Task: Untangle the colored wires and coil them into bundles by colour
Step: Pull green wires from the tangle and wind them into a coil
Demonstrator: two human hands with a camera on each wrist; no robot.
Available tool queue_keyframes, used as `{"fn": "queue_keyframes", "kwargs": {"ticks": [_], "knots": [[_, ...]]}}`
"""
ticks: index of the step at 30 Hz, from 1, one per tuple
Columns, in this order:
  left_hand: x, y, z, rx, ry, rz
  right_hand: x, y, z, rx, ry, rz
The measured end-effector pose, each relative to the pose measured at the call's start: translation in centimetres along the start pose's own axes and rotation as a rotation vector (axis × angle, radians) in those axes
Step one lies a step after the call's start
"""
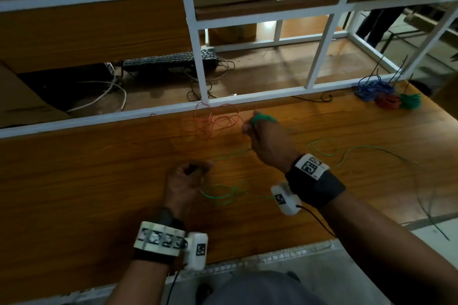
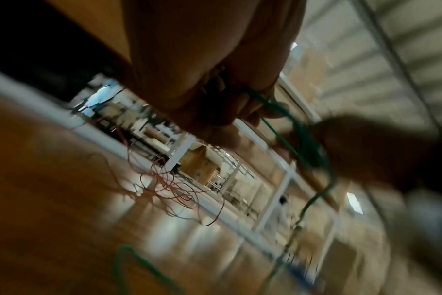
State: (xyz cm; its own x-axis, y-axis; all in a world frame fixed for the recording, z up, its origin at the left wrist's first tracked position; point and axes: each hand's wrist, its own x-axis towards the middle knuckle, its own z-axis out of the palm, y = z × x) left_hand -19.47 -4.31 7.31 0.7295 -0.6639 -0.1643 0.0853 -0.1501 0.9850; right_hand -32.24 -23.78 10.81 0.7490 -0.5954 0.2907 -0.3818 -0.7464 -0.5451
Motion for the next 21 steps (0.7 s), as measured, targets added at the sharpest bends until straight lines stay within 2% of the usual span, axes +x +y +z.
{"fn": "queue_keyframes", "kwargs": {"ticks": [2,4,7,8,10,11,13,15,17,19,21], "knots": [[0.1,0.5,-1.0,-0.209,-0.056,-0.117,-1.2,0.8,0.9,-0.107,-0.144,-0.04],[-0.2,1.4,-1.8,-0.249,-0.177,-0.189,-2.1,0.6,0.9,-0.135,-0.288,-0.056],[-0.9,3.2,-3.2,-0.243,-0.314,-0.234,-2.4,0.7,-0.3,-0.119,-0.486,0.008],[-0.9,3.9,-3.7,-0.187,-0.325,-0.205,-2.4,0.5,-0.7,-0.1,-0.514,0.019],[-0.6,5.1,-4.2,0.145,-0.284,-0.058,-2.4,0.0,-1.6,-0.011,-0.605,0.057],[-0.3,5.6,-4.3,0.326,-0.233,0.042,-2.5,-0.3,-2.1,0.072,-0.694,0.089],[0.6,6.5,-4.1,0.512,-0.137,0.207,-2.9,-1.1,-2.8,0.187,-0.874,0.096],[1.5,6.9,-3.7,0.564,-0.13,0.342,-3.2,-1.5,-3.0,0.198,-0.972,0.011],[2.4,7.6,-3.1,0.608,-0.19,0.458,-3.6,-2.0,-2.7,0.255,-1.038,-0.036],[3.6,7.9,-2.5,0.54,-0.23,0.501,-4.2,-2.6,-1.7,0.519,-1.13,-0.038],[4.8,7.8,-1.5,0.435,-0.227,0.437,-4.5,-3.7,-1.1,0.941,-1.167,-0.029]]}}
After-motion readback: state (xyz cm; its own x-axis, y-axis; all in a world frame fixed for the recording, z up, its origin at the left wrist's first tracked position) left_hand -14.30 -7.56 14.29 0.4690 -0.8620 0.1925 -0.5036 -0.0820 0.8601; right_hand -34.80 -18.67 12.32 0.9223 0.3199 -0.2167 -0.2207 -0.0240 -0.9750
